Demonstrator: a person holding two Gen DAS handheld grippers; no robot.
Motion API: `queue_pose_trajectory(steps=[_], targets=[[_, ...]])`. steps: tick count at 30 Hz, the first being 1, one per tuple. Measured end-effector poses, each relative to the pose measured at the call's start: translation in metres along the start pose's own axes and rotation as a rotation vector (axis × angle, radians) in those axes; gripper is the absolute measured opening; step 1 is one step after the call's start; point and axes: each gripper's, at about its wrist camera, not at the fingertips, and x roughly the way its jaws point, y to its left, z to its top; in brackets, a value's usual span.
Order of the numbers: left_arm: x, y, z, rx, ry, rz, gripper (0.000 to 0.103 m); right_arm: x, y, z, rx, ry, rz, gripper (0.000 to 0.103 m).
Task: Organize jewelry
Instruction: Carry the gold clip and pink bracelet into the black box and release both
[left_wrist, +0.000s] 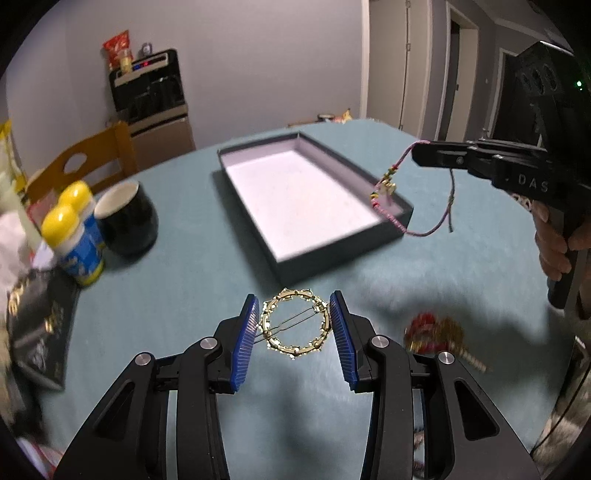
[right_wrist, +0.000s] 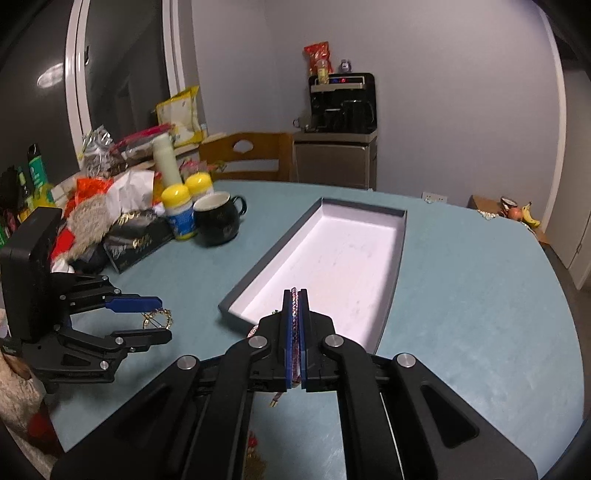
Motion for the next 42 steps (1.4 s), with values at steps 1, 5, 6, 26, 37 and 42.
queue_pose_trajectory(steps=[1, 5, 6, 26, 37, 42], targets=[[0.001, -0.001, 0.006, 0.009, -0.008, -0.003, 0.042, 0.000, -0.003, 0.004, 0.008, -0.007, -0.008, 0.002], [0.007, -0.007, 0.032, 0.035, -0.041, -0.025, 0.042, 0.000, -0.020, 0.016, 0.071, -0.031, -0.011, 0.002], [0.010, -0.007, 0.041, 0.032, -0.049, -0.037, 0.042, 0.001, -0.028, 0.019, 0.100, -0.033, -0.007, 0.002], [0.123, -0.004, 0.076, -0.011, 0.096, -0.038, 0.042, 0.080, -0.062, -0.014, 0.207, 0.124, -0.057, 0.002], [0.136, -0.001, 0.072, -0.033, 0.132, -0.023, 0.042, 0.098, -0.057, -0.011, 0.142, 0.134, -0.126, 0.002], [0.139, -0.001, 0.072, -0.034, 0.137, -0.032, 0.042, 0.100, -0.058, -0.018, 0.145, 0.168, -0.116, 0.003]])
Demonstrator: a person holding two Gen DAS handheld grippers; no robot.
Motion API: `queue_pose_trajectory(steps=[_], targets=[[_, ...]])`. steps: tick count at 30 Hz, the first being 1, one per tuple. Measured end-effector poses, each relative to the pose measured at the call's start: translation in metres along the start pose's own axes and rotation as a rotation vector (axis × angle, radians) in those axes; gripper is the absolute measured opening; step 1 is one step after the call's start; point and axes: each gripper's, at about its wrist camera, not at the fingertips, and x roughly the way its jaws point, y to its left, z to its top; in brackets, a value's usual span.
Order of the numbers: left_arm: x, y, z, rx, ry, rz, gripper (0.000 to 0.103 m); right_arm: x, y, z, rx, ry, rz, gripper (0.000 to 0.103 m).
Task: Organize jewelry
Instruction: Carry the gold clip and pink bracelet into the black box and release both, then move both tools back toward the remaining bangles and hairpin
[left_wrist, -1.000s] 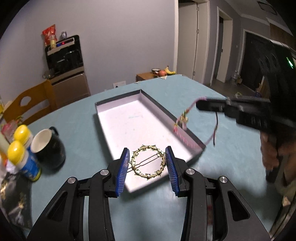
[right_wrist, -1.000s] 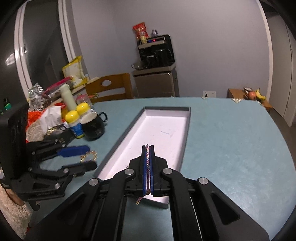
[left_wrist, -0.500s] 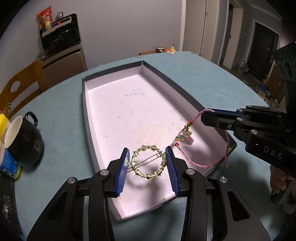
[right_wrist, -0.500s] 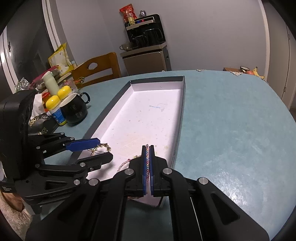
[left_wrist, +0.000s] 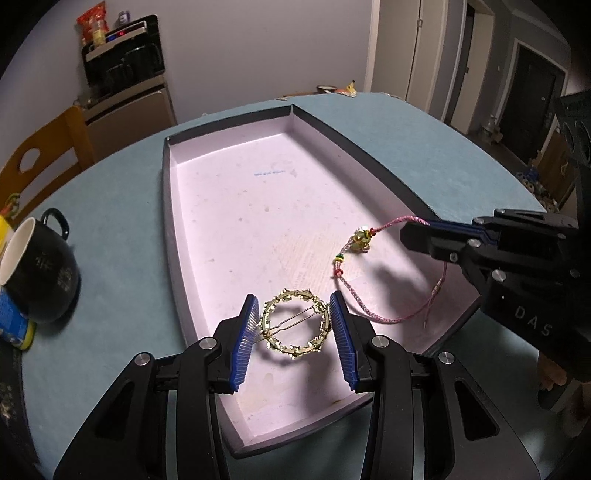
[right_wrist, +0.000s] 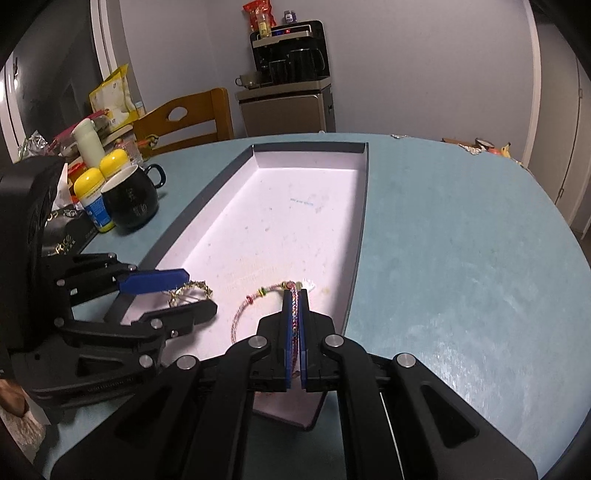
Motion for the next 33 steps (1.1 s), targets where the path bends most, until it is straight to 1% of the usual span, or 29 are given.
queue_pose_trajectory(steps=[4, 5, 6, 7, 9, 11, 12, 13, 15, 17, 19, 20, 23, 24, 26, 28, 33], targets=[[0.001, 0.000, 0.001, -0.004, 0.001, -0.005, 0.045, -0.004, -0.001, -0.004, -0.002, 0.000, -0.001, 0.003], [-0.001, -0.001, 0.001, -0.005, -0.006, -0.004, 0.049, -0.006, -0.001, -0.004, -0.001, -0.001, -0.003, 0.003], [-0.003, -0.001, 0.000, -0.004, -0.015, 0.006, 0.053, -0.008, -0.001, -0.005, -0.001, -0.003, -0.005, 0.006], [-0.005, -0.001, 0.000, -0.004, -0.022, 0.010, 0.054, -0.010, -0.001, -0.005, -0.001, -0.008, -0.010, 0.014], [-0.010, 0.001, 0.000, -0.015, -0.032, 0.006, 0.055, -0.015, -0.002, -0.006, 0.004, -0.022, -0.009, 0.024], [-0.017, 0.004, -0.001, -0.028, -0.049, 0.005, 0.057, -0.023, -0.003, -0.007, 0.010, -0.036, -0.003, 0.027], [-0.021, 0.005, -0.001, -0.031, -0.059, 0.003, 0.059, -0.027, -0.003, -0.007, 0.010, -0.043, -0.004, 0.032], [-0.026, 0.005, -0.002, -0.033, -0.070, 0.005, 0.061, -0.032, -0.004, -0.007, 0.014, -0.055, -0.010, 0.043], [-0.035, 0.006, -0.003, -0.035, -0.092, 0.010, 0.068, -0.042, -0.007, -0.009, 0.026, -0.077, -0.007, 0.051], [-0.046, 0.007, -0.006, -0.043, -0.116, 0.010, 0.074, -0.054, -0.010, -0.010, 0.040, -0.099, -0.006, 0.055], [-0.054, 0.008, -0.010, -0.051, -0.135, 0.009, 0.078, -0.064, -0.015, -0.011, 0.058, -0.119, -0.006, 0.068], [-0.061, 0.009, -0.012, -0.056, -0.148, 0.011, 0.081, -0.070, -0.017, -0.012, 0.067, -0.129, -0.005, 0.070], [-0.072, 0.009, -0.017, -0.059, -0.161, 0.016, 0.086, -0.084, -0.021, -0.015, 0.079, -0.154, -0.016, 0.080], [-0.076, 0.010, -0.020, -0.064, -0.164, 0.014, 0.088, -0.089, -0.022, -0.016, 0.077, -0.159, -0.021, 0.085], [-0.082, 0.011, -0.024, -0.071, -0.169, 0.012, 0.090, -0.096, -0.023, -0.019, 0.073, -0.166, -0.021, 0.090], [-0.088, 0.011, -0.028, -0.079, -0.173, 0.016, 0.091, -0.104, -0.022, -0.022, 0.065, -0.174, -0.029, 0.098], [-0.102, 0.005, -0.042, -0.071, -0.187, 0.021, 0.093, -0.117, -0.015, -0.033, 0.014, -0.174, -0.067, 0.098]])
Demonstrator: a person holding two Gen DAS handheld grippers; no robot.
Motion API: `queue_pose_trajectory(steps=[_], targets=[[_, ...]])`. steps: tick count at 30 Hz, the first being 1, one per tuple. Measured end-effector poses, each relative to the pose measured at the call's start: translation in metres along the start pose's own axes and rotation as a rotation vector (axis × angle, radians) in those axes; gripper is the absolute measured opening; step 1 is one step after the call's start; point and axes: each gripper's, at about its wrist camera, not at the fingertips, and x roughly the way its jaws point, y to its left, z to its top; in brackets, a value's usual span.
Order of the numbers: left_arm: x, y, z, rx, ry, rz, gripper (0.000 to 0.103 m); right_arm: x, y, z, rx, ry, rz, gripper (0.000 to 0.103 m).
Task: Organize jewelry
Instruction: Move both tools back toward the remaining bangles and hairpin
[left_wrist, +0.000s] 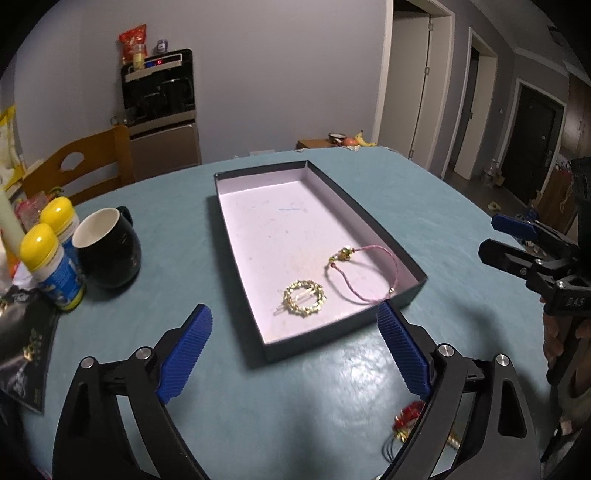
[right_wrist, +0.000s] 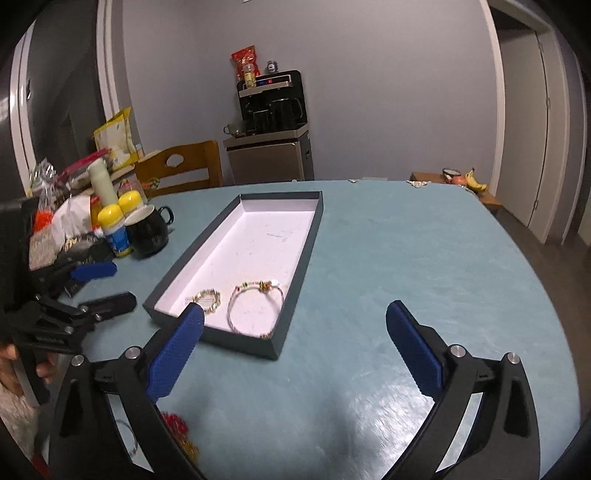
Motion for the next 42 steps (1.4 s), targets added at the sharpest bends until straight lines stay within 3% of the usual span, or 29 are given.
queue_pose_trajectory(steps=[12, 24, 38, 42], targets=[[-0.028, -0.006, -0.042, 0.025, 0.029, 0.004, 0.093, -0.030, 0.010, -0.033, -0.078, 0.016, 0.009, 0.098], [-0.053, -0.014, -0.077, 0.068, 0.071, 0.005, 0.094, -0.033, 0.019, -0.064, -0.117, 0.111, 0.046, 0.098], [-0.073, -0.059, -0.134, 0.237, 0.177, -0.201, 0.094, -0.033, 0.046, -0.087, -0.171, 0.207, 0.185, 0.097], [-0.072, -0.064, -0.144, 0.239, 0.186, -0.209, 0.094, -0.029, 0.055, -0.088, -0.196, 0.201, 0.198, 0.097]])
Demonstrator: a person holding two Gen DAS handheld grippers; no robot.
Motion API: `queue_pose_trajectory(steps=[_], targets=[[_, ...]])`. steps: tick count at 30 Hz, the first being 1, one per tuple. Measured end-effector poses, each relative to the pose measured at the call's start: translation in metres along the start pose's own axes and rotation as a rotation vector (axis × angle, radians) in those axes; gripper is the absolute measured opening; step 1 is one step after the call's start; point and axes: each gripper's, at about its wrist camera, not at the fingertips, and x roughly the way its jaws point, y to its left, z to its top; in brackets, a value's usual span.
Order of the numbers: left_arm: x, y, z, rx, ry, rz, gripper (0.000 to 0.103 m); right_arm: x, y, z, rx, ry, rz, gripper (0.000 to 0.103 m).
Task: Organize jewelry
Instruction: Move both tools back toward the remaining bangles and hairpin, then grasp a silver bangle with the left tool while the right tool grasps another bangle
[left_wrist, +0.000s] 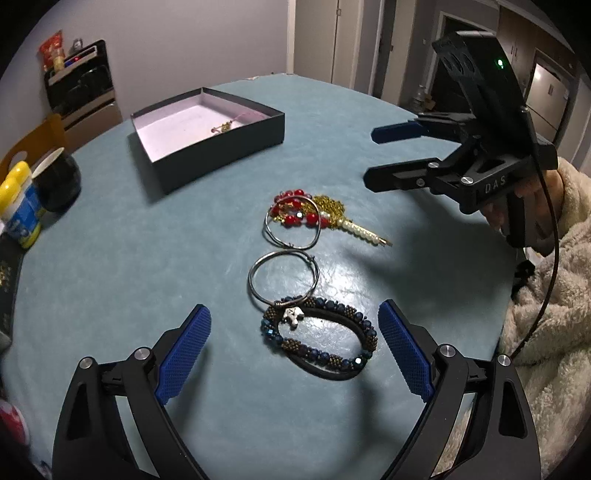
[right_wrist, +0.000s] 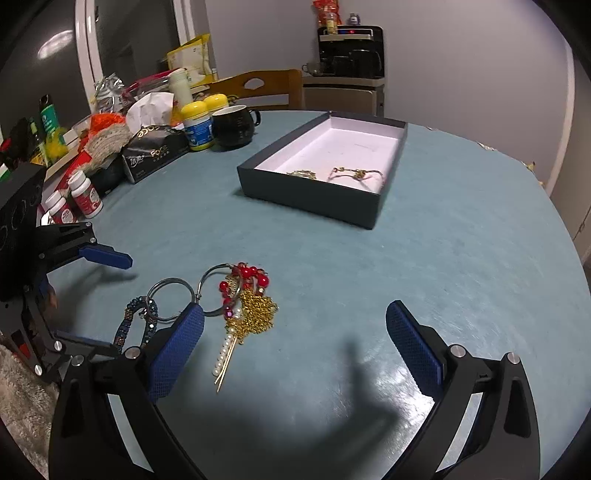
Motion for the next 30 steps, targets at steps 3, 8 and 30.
queue_pose_trajectory(steps=[3, 8, 30], targets=[[0.003, 0.002, -0.001, -0.020, -0.001, 0.023, 0.093, 0.005, 0.006, 0.003, -0.018, -0.002, 0.009, 0.097], [0.005, 0.014, 0.006, -0.059, -0.017, 0.039, 0.092, 0.018, 0.017, 0.010, -0.029, 0.017, 0.046, 0.077], [0.036, 0.013, 0.025, -0.031, -0.019, 0.000, 0.051, 0.046, 0.027, 0.015, -0.030, 0.099, 0.090, 0.011]])
